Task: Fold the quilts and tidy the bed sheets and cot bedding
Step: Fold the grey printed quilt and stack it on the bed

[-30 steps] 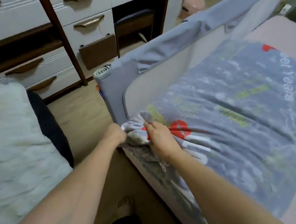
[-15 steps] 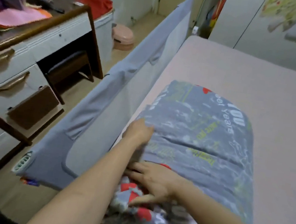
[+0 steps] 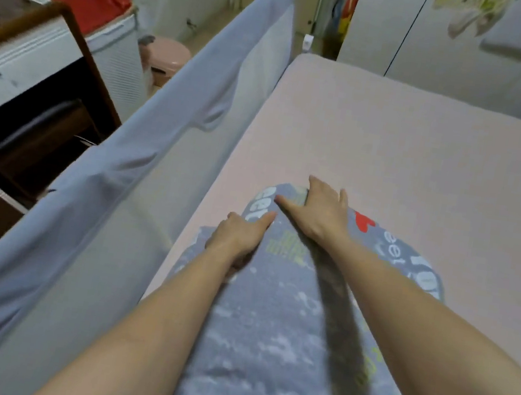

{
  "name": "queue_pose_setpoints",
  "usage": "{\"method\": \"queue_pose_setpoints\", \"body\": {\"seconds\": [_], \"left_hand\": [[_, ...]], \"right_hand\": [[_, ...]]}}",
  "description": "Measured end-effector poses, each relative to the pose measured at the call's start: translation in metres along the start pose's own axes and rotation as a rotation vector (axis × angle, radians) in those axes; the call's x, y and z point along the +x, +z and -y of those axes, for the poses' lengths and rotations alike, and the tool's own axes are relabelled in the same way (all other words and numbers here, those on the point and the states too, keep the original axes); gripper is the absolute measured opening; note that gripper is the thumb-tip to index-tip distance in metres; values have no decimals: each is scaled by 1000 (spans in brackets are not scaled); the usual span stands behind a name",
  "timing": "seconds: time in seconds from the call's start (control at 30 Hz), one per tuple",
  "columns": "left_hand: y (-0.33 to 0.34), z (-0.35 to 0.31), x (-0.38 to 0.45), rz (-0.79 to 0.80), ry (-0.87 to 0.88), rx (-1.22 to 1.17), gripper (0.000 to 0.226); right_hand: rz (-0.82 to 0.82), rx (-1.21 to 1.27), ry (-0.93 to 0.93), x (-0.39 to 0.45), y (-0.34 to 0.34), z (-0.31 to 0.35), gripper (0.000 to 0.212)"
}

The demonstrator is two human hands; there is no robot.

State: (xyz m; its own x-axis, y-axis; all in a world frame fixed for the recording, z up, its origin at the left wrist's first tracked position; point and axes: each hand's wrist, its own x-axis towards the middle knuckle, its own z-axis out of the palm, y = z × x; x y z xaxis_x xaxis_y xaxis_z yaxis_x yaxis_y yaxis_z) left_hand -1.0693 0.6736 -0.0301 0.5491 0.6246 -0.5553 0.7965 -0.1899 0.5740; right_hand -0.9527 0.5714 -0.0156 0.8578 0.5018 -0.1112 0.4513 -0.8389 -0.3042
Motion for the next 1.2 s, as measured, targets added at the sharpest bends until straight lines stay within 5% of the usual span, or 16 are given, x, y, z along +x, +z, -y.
{"method": "queue_pose_setpoints", "body": {"seconds": [0.13, 0.27, 0.4, 0.47, 0.67, 0.73, 0.83, 0.93, 1.0, 1.1, 1.2], "left_hand": [[27, -2, 36, 41, -4, -87, 85], [26, -3, 22, -207, 115, -97, 45], [-48, -15, 14, -629, 313, -248, 55], [-84, 2, 26, -717, 357, -241, 54], [-78, 113, 78, -249, -355, 92, 51], [-67, 104, 85, -287, -259, 44, 40], [-58, 57, 78, -410, 158, -128, 45], [-32, 27, 66, -324, 398, 39, 47], [-8, 29, 64, -266, 420, 359, 54], [2, 31, 74, -155, 285, 750, 70], [17, -14, 91, -38, 103, 872, 75]], "right_hand": [[311, 276, 181, 20, 18, -8, 47], [88, 797, 78, 2, 10, 21, 34], [-157, 1148, -56, 14, -29, 92, 30], [-176, 1201, -91, 20, -22, 129, 25], [433, 221, -326, 7, 107, 148, 40], [421, 192, -375, 14, 115, 130, 37], [441, 318, -297, 19, 106, 105, 33], [470, 532, -305, 28, 88, 83, 20], [461, 491, -261, 47, 70, 52, 24], [482, 50, -90, 68, 50, -23, 39], [600, -48, 174, 54, 43, -94, 60]]}}
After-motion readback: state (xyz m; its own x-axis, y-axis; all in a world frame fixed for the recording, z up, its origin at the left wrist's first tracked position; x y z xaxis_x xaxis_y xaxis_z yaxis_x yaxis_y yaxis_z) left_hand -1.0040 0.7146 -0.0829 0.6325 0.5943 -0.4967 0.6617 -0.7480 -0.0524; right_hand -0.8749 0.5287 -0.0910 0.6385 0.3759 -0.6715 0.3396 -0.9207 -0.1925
